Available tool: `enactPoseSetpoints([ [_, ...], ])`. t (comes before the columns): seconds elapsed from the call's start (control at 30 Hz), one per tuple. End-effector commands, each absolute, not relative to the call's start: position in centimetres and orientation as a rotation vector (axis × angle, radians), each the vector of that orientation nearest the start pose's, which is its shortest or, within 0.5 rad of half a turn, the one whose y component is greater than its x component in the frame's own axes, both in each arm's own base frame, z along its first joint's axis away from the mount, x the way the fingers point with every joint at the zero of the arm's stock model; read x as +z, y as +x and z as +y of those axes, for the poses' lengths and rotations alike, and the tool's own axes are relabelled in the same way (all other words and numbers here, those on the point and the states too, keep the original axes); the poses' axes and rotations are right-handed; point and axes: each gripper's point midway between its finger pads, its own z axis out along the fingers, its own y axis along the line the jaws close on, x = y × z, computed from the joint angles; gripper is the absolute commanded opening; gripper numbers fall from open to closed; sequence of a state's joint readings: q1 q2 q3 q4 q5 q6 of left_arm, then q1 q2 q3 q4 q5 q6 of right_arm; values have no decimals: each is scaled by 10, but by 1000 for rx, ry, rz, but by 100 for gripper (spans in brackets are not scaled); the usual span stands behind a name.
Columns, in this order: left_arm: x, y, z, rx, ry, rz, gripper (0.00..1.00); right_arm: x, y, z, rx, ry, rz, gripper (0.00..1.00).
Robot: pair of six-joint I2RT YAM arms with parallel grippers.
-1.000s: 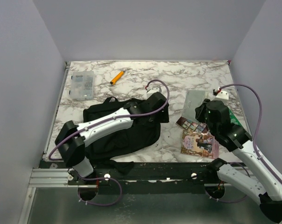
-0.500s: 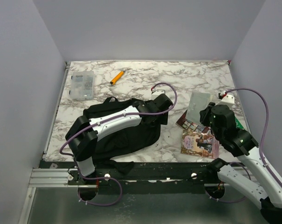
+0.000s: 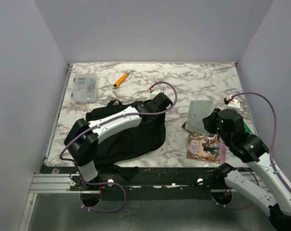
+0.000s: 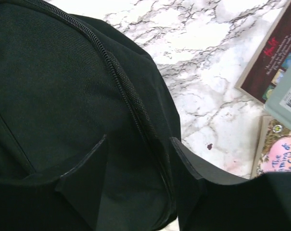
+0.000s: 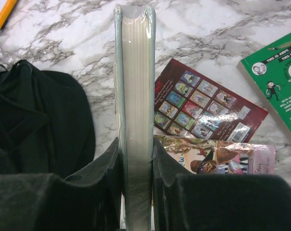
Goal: Pack the student bag
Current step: Place the book in the student bag.
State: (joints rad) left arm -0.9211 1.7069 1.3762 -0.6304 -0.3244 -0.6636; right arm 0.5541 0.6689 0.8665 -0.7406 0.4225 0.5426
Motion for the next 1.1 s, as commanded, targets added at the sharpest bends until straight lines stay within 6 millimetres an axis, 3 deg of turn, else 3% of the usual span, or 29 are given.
enactPoseSetpoints([
  [0.0, 116, 288, -312, -201, 242, 2487, 52, 273, 225, 92, 395, 258, 1949, 0],
  [0.13, 121, 296, -310, -204, 262, 2469, 49, 271, 222, 100, 401, 172, 2010, 0],
  [0.37, 117, 292, -333, -336, 312, 2504, 27, 290, 208, 104, 467, 125, 2000, 0],
  [0.5, 119, 288, -332, -359, 319, 2503, 8, 292, 200, 117, 545, 74, 2030, 0],
  [0.57, 131, 287, -327, -370, 321, 2476, 0, 291, 195, 122, 574, 47, 2054, 0],
  [0.83, 196, 275, -300, -510, 305, 2320, 0, 310, 165, 149, 834, -33, 2041, 0],
  [1.07, 231, 255, -274, -581, 349, 2187, 0, 314, 149, 168, 1003, -54, 2073, 1],
])
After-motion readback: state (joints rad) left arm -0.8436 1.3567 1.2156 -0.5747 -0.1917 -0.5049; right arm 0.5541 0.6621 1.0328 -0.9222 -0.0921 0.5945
